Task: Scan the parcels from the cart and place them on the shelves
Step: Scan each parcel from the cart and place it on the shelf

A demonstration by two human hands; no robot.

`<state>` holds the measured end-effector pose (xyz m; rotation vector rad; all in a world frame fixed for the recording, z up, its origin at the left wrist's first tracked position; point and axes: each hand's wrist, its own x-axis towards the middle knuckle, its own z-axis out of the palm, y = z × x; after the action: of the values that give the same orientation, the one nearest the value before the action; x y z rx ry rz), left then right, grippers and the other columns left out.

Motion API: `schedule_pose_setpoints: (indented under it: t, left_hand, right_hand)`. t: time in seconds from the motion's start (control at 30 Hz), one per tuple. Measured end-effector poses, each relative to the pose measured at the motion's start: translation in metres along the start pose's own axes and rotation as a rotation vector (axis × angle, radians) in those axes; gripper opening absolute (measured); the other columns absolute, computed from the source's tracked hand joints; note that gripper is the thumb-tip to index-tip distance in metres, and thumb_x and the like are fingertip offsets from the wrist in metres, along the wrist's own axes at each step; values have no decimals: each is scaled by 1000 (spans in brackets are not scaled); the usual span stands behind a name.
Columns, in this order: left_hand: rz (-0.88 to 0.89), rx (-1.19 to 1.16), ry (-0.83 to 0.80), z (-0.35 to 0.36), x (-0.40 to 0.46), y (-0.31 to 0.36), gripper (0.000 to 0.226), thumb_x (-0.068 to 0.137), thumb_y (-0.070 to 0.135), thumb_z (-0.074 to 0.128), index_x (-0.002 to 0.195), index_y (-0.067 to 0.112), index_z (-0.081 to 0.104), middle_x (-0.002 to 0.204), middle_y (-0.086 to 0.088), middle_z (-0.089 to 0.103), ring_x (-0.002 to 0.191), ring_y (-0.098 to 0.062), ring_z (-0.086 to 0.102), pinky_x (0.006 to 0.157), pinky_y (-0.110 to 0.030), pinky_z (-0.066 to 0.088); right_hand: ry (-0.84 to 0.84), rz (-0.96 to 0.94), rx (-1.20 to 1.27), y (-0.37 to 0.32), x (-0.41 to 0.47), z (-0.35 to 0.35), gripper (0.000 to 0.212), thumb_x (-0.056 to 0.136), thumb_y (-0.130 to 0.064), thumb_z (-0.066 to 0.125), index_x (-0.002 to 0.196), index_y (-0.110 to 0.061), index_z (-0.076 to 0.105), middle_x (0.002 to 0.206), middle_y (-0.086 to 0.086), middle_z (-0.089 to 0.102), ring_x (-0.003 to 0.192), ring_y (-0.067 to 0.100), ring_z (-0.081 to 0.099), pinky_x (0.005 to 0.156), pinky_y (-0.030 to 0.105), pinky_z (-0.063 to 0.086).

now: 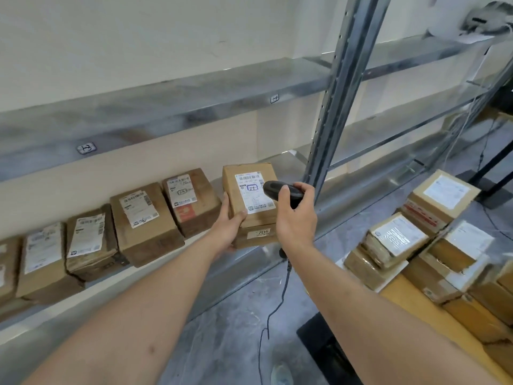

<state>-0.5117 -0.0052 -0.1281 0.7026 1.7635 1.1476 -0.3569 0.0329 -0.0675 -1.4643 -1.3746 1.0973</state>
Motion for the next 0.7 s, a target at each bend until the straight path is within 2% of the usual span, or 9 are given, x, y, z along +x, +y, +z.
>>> schedule_pose_setpoints:
  t: [0.1,0.2,0.27,0.37,0.43,0.57,0.7]
  left_hand:
    - [-48,-14,47,14,22,12,80,111,36,50,164,45,-8,154,13,44,126,-13,51,96,-31,38]
    - [-100,-43,92,24,46,18,80,111,40,49,162,48,-12,165,8,39,145,-24,45,100,-39,38]
    - [-139,-71,106,29,59,20,81,111,43,47,161,50,-15,167,6,35,150,-29,40,99,-43,40]
    - [-198,-105,116,35,77,19,81,109,50,48,157,60,-17,168,12,32,151,-30,38,103,-58,51]
    - [-230,-155,131,39,92,18,81,108,51,49,155,64,-16,169,14,31,151,-28,38,104,-65,49]
    - [-268,-209,169,40,119,17,81,109,47,48,154,64,-17,168,11,33,147,-31,44,111,-65,44]
    - [-298,-222,223,40,139,19,77,108,48,45,157,61,-14,164,7,40,137,-34,54,109,-62,47]
  right_hand:
    - [-55,-15,-26,3,40,9,26,101,-55,51,124,-43,49,108,-17,65,104,14,63,88,39,51]
    - [-109,7,-22,6,77,15,27,103,-53,51,126,-41,50,110,-18,66,102,12,63,89,37,49]
    - [-129,24,-25,9,95,19,26,103,-52,52,126,-41,50,112,-17,67,102,10,64,89,37,49]
    - [-145,33,-58,15,115,29,23,103,-52,52,124,-42,50,112,-14,68,102,12,64,87,37,46]
    - [-147,41,-69,19,127,37,23,101,-53,53,122,-44,50,113,-13,68,104,15,64,89,38,47]
    - [-147,50,-68,23,150,53,21,102,-51,54,121,-43,52,111,-15,67,101,11,64,87,35,46]
    - [-146,67,-71,28,167,65,21,101,-52,54,120,-43,50,109,-14,67,101,13,67,88,37,53]
